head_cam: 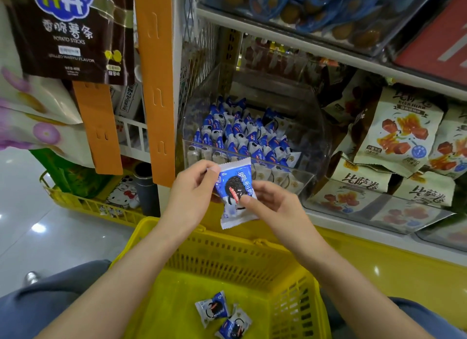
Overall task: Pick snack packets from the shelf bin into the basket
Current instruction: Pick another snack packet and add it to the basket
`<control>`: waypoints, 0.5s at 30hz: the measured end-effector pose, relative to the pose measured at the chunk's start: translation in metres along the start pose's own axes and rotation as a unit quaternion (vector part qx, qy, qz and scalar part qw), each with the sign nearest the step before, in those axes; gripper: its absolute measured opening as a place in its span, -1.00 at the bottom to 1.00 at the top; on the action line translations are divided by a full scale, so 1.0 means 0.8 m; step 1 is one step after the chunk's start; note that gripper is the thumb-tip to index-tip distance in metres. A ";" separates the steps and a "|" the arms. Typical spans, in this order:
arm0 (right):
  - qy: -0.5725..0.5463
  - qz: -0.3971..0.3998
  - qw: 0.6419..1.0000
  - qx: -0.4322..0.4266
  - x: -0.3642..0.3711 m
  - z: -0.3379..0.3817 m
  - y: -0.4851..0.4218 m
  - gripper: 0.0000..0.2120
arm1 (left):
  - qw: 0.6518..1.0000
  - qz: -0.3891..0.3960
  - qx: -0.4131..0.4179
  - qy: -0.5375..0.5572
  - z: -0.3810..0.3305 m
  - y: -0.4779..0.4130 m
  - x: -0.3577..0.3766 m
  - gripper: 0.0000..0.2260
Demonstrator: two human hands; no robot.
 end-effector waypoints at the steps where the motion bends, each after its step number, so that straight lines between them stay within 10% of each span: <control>1: -0.011 -0.013 1.000 -0.007 -0.006 0.005 -0.002 -0.84 | 1.000 -0.018 0.024 -0.005 -0.007 -0.006 -0.007 -0.82; 7: -0.016 -0.140 0.989 -0.046 -0.056 0.051 -0.053 -0.77 | 0.931 -0.062 0.240 -0.269 -0.050 -0.041 -0.027 -0.87; 15: 0.177 -0.261 0.948 0.031 -0.093 0.039 -0.219 -0.66 | 0.840 0.004 0.265 -0.474 -0.020 -0.069 -0.002 -0.65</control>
Point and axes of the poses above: each hand's wrist, its own y-axis away from the middle knuckle, its own x-axis out of the palm, z = x × y, the point moved 5 cm from there along -y, towards the middle knuckle, and after that the axes turned 5 degrees about -y, right-handed, at the moved point
